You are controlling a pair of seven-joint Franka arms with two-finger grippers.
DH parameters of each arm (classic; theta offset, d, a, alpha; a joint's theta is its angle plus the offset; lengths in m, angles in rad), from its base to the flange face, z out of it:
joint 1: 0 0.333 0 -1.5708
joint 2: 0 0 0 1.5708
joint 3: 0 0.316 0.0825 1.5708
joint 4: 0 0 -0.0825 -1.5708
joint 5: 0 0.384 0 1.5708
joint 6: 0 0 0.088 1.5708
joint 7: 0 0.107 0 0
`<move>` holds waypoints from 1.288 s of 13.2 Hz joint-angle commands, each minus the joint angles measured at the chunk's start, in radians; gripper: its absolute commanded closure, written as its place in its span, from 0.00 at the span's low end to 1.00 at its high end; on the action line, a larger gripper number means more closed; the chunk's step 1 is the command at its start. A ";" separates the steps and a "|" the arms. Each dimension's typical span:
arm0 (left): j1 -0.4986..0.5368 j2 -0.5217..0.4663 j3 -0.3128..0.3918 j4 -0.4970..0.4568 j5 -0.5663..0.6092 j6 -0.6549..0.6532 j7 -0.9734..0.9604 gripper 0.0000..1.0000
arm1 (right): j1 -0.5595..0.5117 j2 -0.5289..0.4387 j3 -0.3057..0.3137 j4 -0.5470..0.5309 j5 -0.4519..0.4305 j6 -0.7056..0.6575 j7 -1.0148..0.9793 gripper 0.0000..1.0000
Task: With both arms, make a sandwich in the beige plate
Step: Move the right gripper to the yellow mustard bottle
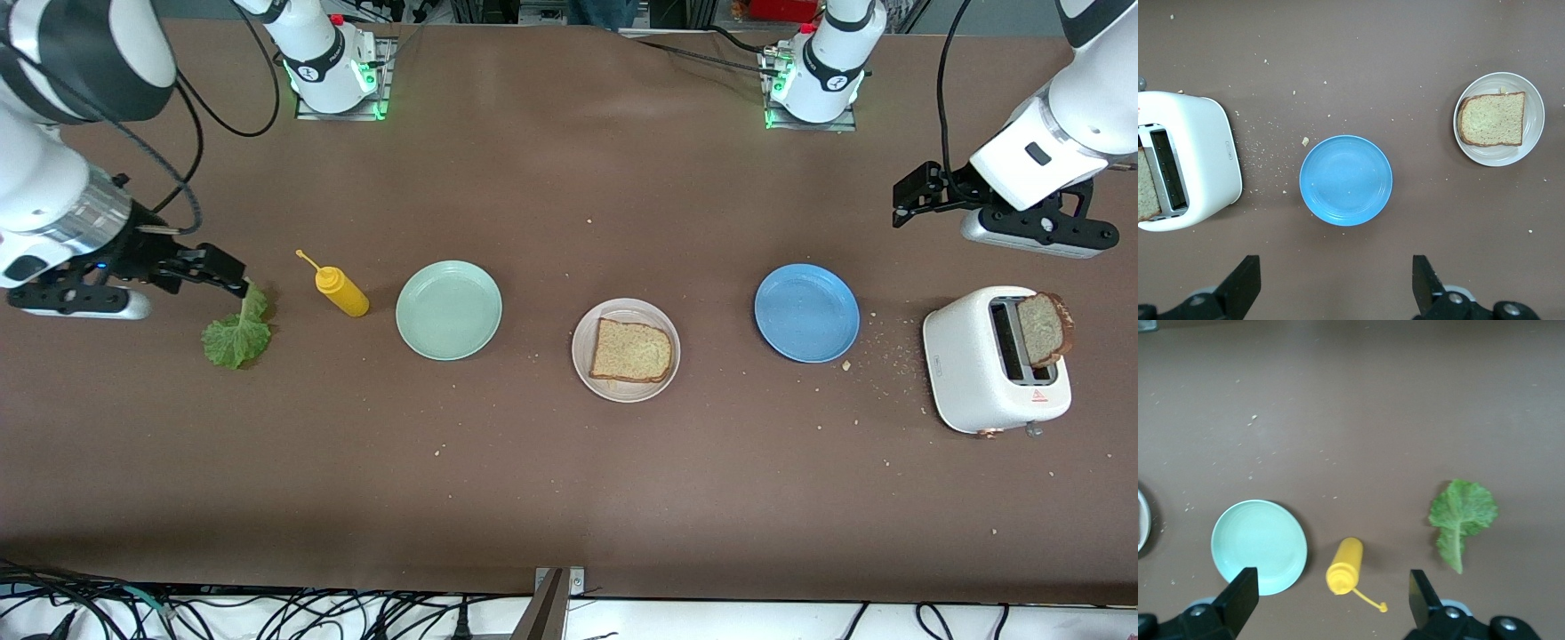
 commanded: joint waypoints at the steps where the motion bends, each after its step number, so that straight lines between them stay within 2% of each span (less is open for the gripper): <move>1: -0.009 0.015 0.009 0.030 -0.013 -0.014 -0.001 0.00 | -0.002 0.014 -0.004 -0.016 0.019 -0.005 -0.126 0.00; 3: -0.009 0.015 0.009 0.030 -0.013 -0.014 -0.001 0.00 | -0.004 0.007 -0.008 -0.049 0.019 -0.014 -0.244 0.00; 5: -0.009 0.015 0.007 0.030 -0.013 -0.014 -0.001 0.00 | -0.008 -0.006 -0.026 -0.091 0.036 -0.014 -0.464 0.01; 7: -0.009 0.015 0.007 0.030 -0.013 -0.014 -0.001 0.00 | -0.008 -0.048 -0.063 -0.164 0.126 -0.016 -0.693 0.01; 10: -0.009 0.015 0.007 0.030 -0.013 -0.014 -0.001 0.00 | -0.007 -0.084 -0.170 -0.284 0.272 -0.019 -1.143 0.01; 13: -0.009 0.015 0.007 0.030 -0.013 -0.014 -0.001 0.00 | -0.008 -0.076 -0.284 -0.399 0.431 -0.042 -1.558 0.01; 17: -0.009 0.015 0.007 0.030 -0.013 -0.014 -0.001 0.00 | -0.014 -0.009 -0.385 -0.528 0.625 -0.046 -2.024 0.01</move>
